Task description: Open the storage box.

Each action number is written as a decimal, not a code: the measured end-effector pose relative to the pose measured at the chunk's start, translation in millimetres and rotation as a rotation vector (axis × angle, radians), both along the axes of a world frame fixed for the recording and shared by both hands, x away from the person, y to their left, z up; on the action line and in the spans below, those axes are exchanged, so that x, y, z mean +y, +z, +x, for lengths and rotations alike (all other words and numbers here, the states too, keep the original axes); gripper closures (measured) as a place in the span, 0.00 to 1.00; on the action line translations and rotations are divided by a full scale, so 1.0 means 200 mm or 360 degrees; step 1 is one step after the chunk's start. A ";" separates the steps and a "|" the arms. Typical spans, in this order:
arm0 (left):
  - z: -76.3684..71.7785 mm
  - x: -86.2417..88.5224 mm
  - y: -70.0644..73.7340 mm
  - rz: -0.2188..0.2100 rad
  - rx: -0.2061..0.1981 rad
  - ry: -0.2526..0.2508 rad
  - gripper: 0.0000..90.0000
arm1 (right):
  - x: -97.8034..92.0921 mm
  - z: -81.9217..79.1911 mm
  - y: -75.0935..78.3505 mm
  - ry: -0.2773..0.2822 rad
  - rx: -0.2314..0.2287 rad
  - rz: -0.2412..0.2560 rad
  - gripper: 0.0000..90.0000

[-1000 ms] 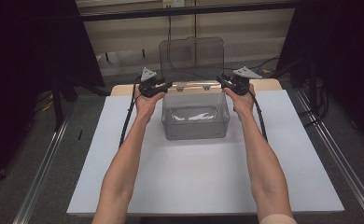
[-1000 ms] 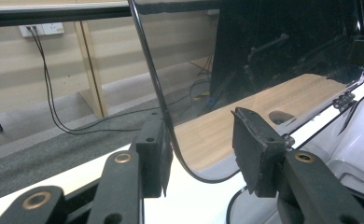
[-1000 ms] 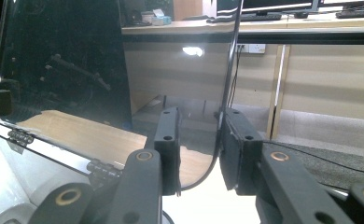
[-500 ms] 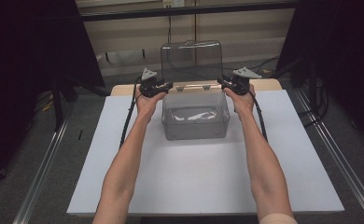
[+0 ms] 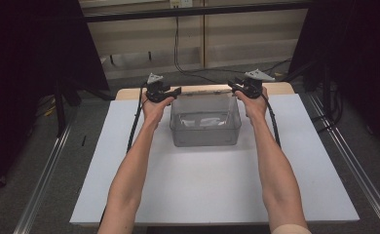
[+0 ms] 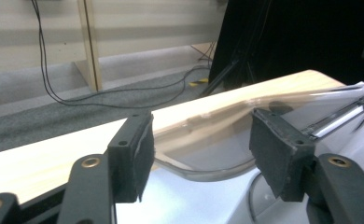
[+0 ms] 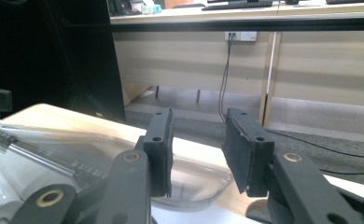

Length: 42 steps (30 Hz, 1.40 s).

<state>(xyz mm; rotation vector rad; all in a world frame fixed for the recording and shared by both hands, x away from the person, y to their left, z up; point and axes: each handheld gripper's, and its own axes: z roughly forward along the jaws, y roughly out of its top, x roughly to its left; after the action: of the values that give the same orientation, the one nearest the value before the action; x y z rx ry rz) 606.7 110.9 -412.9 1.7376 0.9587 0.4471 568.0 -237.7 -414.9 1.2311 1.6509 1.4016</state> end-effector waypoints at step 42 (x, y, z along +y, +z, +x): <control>-0.12 0.12 0.04 -0.0041 -0.0093 0.0018 0.04 | 0.00 -0.07 0.07 -0.0026 0.0046 -0.0035 0.08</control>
<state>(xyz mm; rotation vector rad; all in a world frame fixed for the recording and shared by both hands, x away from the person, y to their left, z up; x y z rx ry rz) 583.1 135.7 -405.0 1.6876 0.9293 0.4880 554.3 -236.9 -400.2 1.2553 1.6677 1.3586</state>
